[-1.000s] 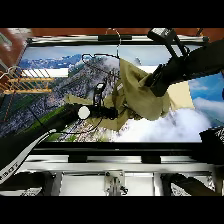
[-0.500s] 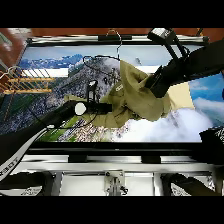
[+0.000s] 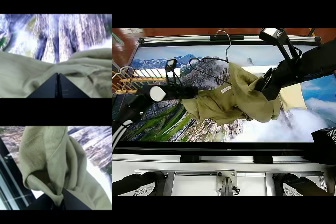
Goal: Fold the shirts.
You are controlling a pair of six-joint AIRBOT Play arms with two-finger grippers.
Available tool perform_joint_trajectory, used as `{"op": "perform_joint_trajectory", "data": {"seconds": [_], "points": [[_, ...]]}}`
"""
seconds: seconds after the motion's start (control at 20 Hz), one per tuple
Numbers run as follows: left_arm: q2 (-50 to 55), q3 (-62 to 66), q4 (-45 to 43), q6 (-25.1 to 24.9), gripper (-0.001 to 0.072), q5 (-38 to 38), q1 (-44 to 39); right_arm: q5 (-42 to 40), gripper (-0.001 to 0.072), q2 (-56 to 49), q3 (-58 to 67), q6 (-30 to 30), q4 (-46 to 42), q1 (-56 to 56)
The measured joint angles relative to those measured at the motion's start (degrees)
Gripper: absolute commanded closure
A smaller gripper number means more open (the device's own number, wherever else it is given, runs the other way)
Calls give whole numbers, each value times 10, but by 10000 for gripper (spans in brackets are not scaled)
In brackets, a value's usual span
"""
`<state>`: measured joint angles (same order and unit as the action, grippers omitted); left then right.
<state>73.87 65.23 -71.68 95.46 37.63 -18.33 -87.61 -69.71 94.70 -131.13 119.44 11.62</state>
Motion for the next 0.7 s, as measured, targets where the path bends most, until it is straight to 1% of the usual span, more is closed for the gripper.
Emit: {"op": "perform_joint_trajectory", "data": {"seconds": [0.25, 0.3, 0.35, 0.4, 0.55, 0.6, 0.7], "points": [[-6, 37, 7, -10, 676, 10, 30, -23, 647, 0, 0, 0, 14, 0], [-6, 43, 7, -12, 624, 12, 35, -24, 647, 0, 0, 0, 14, 0], [-6, 47, 6, -17, 330, 23, 37, -23, 647, 0, 0, 0, 15, 0], [-3, 48, 8, -25, 142, 41, 35, -19, 647, 0, 0, 0, 14, 0], [4, 31, 13, -41, 136, 90, 11, -8, 647, 0, 0, 0, 10, 0], [5, 18, 17, -47, 134, 92, -8, -3, 647, 0, 0, 0, 9, 0], [8, -7, 19, -54, 98, 63, -52, -1, 647, 0, 0, 1, 6, 0]]}}
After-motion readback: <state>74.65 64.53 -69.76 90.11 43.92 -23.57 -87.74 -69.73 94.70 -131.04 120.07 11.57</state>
